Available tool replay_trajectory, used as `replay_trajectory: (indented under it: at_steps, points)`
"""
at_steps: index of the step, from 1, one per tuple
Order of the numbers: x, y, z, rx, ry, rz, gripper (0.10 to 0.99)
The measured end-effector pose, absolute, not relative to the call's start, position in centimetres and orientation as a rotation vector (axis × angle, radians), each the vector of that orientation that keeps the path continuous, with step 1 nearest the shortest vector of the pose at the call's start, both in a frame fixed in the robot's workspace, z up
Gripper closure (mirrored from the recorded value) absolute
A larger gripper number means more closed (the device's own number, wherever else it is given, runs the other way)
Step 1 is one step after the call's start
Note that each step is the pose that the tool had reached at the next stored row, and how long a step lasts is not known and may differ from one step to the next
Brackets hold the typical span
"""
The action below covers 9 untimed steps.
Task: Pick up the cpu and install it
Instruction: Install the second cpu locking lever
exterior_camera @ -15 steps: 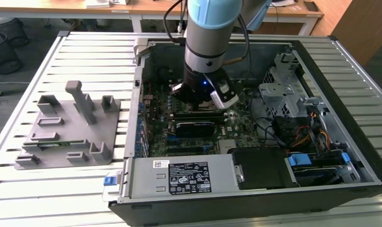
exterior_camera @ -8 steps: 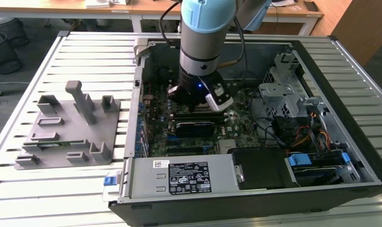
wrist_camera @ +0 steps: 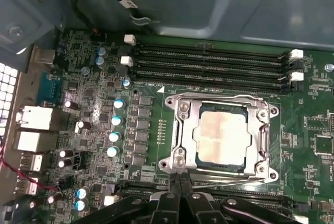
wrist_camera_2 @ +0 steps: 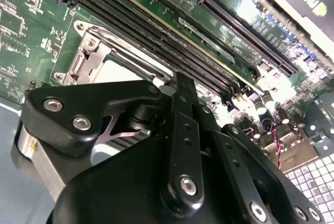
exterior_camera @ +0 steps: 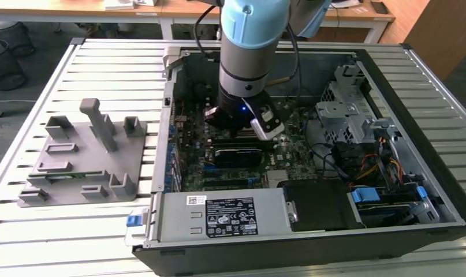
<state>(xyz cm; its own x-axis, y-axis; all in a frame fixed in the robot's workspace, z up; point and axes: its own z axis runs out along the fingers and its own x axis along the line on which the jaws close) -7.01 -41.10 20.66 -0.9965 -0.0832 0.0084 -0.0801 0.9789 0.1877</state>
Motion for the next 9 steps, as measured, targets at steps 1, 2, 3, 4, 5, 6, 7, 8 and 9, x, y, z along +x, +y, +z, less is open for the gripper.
replay_trajectory:
  at_steps: [1, 2, 3, 4, 5, 6, 7, 8, 9]
  points:
    - [-7.02, -41.24, 20.66, 0.128, -3.109, -0.297, 0.98]
    - [-7.03, -41.36, 20.65, 0.128, -3.108, -0.301, 0.98]
    - [-7.04, -41.47, 20.65, 0.128, -3.108, -0.308, 0.98]
    - [-7.05, -41.56, 20.64, 0.128, -3.107, -0.317, 0.98]
    - [-7.08, -41.64, 20.64, 0.128, -3.106, -0.328, 0.98]
    - [-7.12, -41.7, 20.63, 0.128, -3.106, -0.339, 0.98]
    - [-7.15, -41.7, 20.61, 0.128, -3.105, -0.343, 0.98]
    - [-7.19, -41.7, 20.55, 0.128, -3.105, -0.344, 0.98]
    - [-7.23, -41.7, 20.46, 0.128, -3.105, -0.344, 0.98]
